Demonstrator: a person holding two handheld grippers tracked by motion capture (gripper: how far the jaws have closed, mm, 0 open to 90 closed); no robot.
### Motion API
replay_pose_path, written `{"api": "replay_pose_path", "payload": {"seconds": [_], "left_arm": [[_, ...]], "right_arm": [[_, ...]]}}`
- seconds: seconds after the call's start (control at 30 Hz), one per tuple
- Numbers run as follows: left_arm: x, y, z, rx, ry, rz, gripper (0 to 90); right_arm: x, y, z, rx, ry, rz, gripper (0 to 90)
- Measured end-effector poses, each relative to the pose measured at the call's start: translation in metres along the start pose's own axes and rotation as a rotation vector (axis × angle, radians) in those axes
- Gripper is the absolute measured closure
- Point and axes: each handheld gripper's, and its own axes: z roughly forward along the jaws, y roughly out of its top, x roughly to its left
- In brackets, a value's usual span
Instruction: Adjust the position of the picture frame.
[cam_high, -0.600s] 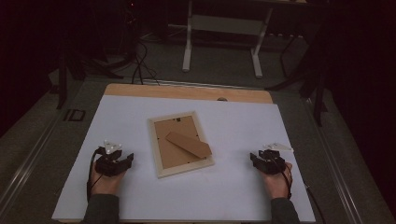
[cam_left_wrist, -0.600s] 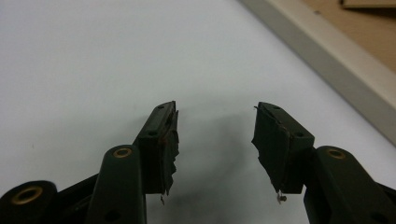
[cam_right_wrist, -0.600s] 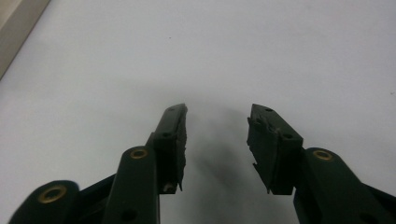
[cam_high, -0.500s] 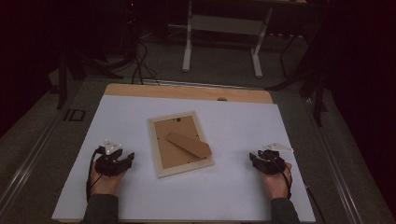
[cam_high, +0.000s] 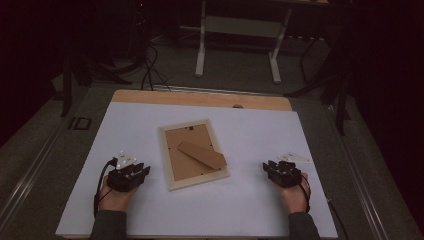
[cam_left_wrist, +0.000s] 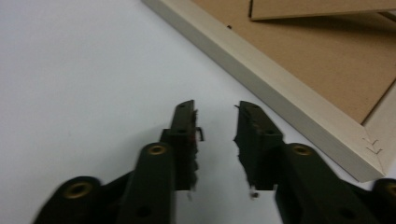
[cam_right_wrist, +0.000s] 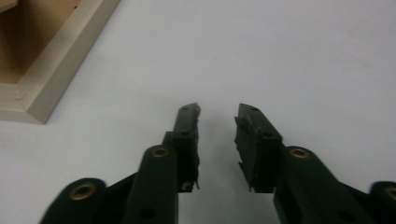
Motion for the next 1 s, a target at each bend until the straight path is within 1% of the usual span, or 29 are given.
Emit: {"api": "replay_pose_path", "payload": {"seconds": [0.07, 0.17, 0.2, 0.27, 0.37, 0.47, 0.57, 0.67, 0.7, 0.77, 0.8, 0.83, 0.87, 0.93, 0.97, 1.0], "left_arm": [[-0.003, 0.001, -0.003, -0.017, 0.020, 0.019, 77.8], [-0.003, 0.003, -0.007, -0.038, 0.015, 0.025, 88.8], [-0.002, 0.003, -0.008, -0.038, 0.013, 0.023, 90.0], [-0.001, 0.003, -0.007, -0.027, 0.016, 0.015, 90.0], [-0.001, 0.002, -0.006, -0.028, 0.018, 0.012, 90.0], [-0.001, 0.002, -0.006, -0.017, 0.020, 0.030, 90.0], [-0.002, 0.003, -0.005, -0.008, 0.010, 0.036, 90.0], [-0.002, 0.003, -0.004, -0.001, -0.015, 0.045, 90.0], [-0.003, 0.002, -0.003, 0.002, -0.011, 0.047, 90.0], [-0.003, 0.002, -0.001, 0.006, -0.005, 0.033, 89.9], [-0.002, 0.002, -0.001, 0.002, 0.005, 0.026, 89.6], [-0.002, 0.002, -0.002, -0.005, 0.015, 0.017, 89.2], [-0.002, 0.002, -0.003, -0.020, 0.029, 0.000, 88.3], [-0.001, 0.003, -0.006, -0.033, 0.047, -0.016, 85.5], [-0.001, 0.003, -0.006, -0.033, 0.047, -0.016, 84.0], [-0.001, 0.003, -0.006, -0.033, 0.047, -0.016, 84.0]], "right_arm": [[0.005, 0.001, 0.001, 0.000, 0.005, -0.012, 77.2], [0.012, 0.002, 0.001, -0.005, 0.015, -0.022, 87.3], [0.013, 0.003, 0.001, -0.008, 0.016, -0.026, 88.9], [0.018, 0.005, 0.002, -0.011, 0.018, -0.040, 89.7], [0.023, 0.010, 0.004, -0.016, 0.016, -0.059, 89.7], [0.026, 0.013, 0.005, -0.022, 0.019, -0.062, 89.7], [0.027, 0.017, 0.007, -0.027, 0.032, -0.062, 89.7], [0.029, 0.022, 0.009, -0.041, 0.049, -0.057, 89.7], [0.031, 0.024, 0.009, -0.042, 0.054, -0.059, 89.7], [0.035, 0.028, 0.011, -0.045, 0.061, -0.070, 89.7], [0.036, 0.029, 0.012, -0.046, 0.063, -0.073, 89.7], [0.038, 0.030, 0.013, -0.046, 0.070, -0.071, 89.6], [0.040, 0.031, 0.013, -0.049, 0.075, -0.067, 89.6], [0.045, 0.034, 0.014, -0.055, 0.090, -0.073, 89.6], [0.045, 0.034, 0.014, -0.055, 0.090, -0.073, 89.6], [0.048, 0.034, 0.015, -0.053, 0.092, -0.086, 89.7]]}}
